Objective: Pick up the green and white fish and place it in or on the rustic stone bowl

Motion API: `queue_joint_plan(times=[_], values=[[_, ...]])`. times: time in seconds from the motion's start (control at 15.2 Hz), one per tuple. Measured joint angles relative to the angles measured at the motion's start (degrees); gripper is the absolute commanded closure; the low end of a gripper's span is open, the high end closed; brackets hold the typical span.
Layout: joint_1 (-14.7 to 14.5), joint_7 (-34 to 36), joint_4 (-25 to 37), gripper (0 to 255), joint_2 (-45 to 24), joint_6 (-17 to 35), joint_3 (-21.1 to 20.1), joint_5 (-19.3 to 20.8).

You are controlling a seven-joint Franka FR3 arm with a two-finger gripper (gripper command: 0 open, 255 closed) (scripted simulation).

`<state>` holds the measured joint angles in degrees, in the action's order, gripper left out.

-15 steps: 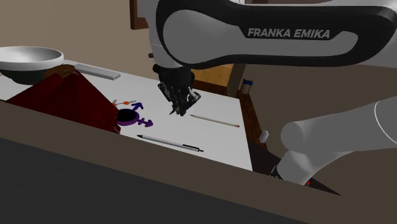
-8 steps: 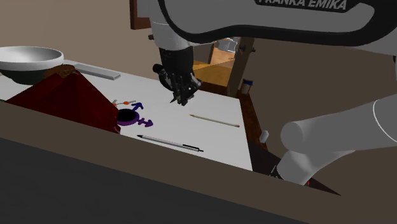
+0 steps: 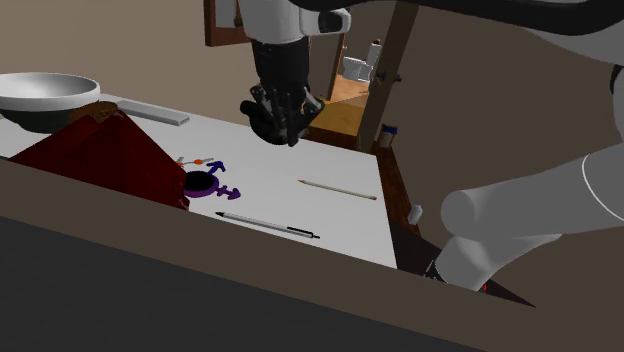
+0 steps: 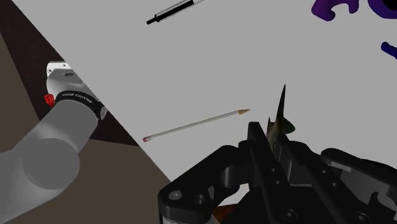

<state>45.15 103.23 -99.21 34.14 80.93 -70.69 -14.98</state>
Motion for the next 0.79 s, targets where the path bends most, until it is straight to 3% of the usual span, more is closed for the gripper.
queue_joint_plan(times=[0.53,0.79], values=[[2.8,0.04,7.66,255,-2.1,-5.71,-0.83,1.62],[6.94,-2.54,7.78,255,-4.28,-3.66,-2.34,3.73]])
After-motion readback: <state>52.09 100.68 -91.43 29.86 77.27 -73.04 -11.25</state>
